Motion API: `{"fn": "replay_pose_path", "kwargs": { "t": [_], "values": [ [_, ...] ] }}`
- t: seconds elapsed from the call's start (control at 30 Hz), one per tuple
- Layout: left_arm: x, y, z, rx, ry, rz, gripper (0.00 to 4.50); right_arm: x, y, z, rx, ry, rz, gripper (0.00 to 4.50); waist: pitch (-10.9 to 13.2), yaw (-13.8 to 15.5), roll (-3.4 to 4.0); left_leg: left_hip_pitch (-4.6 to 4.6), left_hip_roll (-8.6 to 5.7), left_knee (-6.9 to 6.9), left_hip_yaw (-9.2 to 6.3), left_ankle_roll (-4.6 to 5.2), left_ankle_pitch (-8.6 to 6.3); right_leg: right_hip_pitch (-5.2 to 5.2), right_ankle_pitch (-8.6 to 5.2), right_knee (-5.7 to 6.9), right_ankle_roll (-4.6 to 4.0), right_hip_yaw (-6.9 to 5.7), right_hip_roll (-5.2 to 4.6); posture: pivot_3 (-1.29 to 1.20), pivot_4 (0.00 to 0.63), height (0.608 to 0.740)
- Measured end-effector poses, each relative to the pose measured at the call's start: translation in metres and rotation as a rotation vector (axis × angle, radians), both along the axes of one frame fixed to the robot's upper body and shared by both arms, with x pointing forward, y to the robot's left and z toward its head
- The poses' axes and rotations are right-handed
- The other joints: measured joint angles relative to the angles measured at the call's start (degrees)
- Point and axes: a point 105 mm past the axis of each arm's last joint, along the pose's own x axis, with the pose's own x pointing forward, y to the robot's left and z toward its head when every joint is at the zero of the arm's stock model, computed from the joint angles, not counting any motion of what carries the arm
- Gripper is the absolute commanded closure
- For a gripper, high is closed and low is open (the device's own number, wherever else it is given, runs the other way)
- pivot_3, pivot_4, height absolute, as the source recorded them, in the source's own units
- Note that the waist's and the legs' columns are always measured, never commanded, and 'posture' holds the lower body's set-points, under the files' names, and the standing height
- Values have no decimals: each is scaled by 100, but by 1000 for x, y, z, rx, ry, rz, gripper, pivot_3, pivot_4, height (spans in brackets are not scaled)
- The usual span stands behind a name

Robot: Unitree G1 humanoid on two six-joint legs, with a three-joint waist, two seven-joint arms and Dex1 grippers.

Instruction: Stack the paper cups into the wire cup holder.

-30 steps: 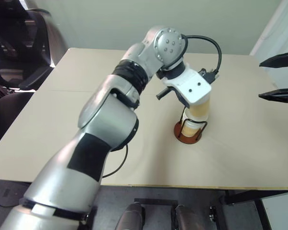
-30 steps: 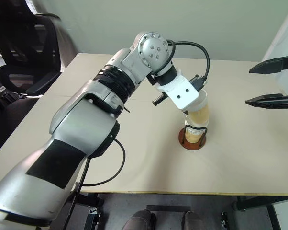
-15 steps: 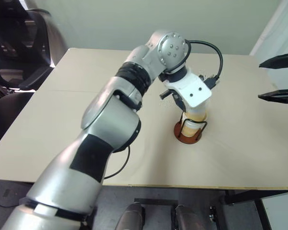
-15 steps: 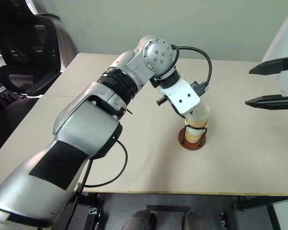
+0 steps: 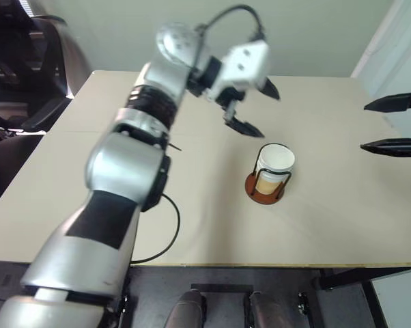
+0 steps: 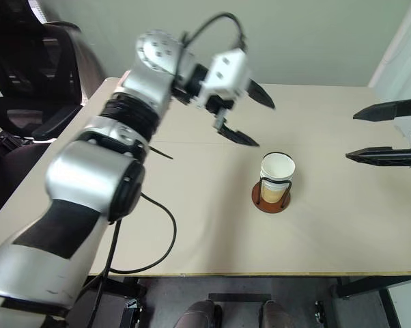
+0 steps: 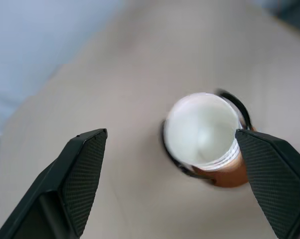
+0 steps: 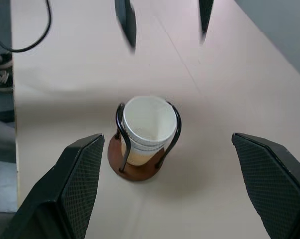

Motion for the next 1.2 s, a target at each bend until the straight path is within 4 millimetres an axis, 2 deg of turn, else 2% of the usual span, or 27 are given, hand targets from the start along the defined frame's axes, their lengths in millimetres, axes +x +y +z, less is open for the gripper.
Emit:
{"fn": "replay_pose_path", "kwargs": {
  "t": [0.07, 0.1, 0.23, 0.3, 0.43, 0.53, 0.67, 0.73, 0.97, 1.2],
  "values": [
    [9, 21, 5, -132, 76, 77, 20, 7, -3, -5, 46, -14, -35, 328, -3, -9, 4, 7, 0, 0, 0, -2, 7, 4, 0, 1, 0, 1, 0, 0, 150, 740],
    [17, 40, 3, -211, 120, 153, 20, 12, -6, -11, 80, -14, -71, 328, -5, -18, 9, 14, 0, 0, 3, -9, 18, 8, 1, 4, 1, 1, 1, 0, 150, 740],
    [39, 101, -31, -418, 274, 399, 20, 28, -20, -31, 199, -1, -193, 328, -6, -30, 11, 13, -3, 2, 4, -68, 64, 1, 2, 20, 2, -2, 3, 0, 150, 740],
    [45, 121, -46, -495, 321, 498, 20, 34, -25, -40, 248, 7, -246, 328, -5, -16, 12, 11, -5, 9, 3, -72, 68, -2, 4, 24, 5, -10, 2, 0, 150, 740],
    [51, 157, -60, -720, 367, 694, 20, 47, -37, -64, 357, 20, -386, 328, -5, 10, 11, 12, -10, 27, 5, -73, 70, 7, 9, 28, 14, -15, -3, 0, 150, 740],
    [50, 170, -73, -769, 386, 792, 20, 57, -43, -84, 403, 44, -477, 328, -5, 8, 11, 15, -18, 33, 14, -65, 79, 8, 20, 33, 20, -17, -8, 0, 150, 740],
    [51, 175, -86, -777, 429, 856, 20, 64, -49, -90, 394, 7, -551, 328, -5, 3, 11, 15, -20, 33, 13, -46, 87, 9, 46, 33, 15, -15, -11, 0, 150, 740],
    [51, 179, -85, -781, 427, 873, 20, 68, -49, -93, 400, -13, -578, 328, -5, -16, 11, 18, -19, 30, 10, -17, 78, 9, 62, 33, 6, -12, -10, 0, 150, 740],
    [47, 205, -73, -762, 377, 937, 20, 71, -38, -104, 395, -7, -573, 328, -4, -76, 11, 29, -18, -26, 2, -19, 118, 6, 87, 12, -53, -10, -5, 0, 150, 740],
    [43, 207, -73, -743, 382, 939, 20, 61, -26, -116, 373, 20, -540, 328, -4, -75, 11, 27, -19, -27, -1, -23, 133, 11, 96, -2, -68, -1, -5, 0, 150, 740]
  ]
}}
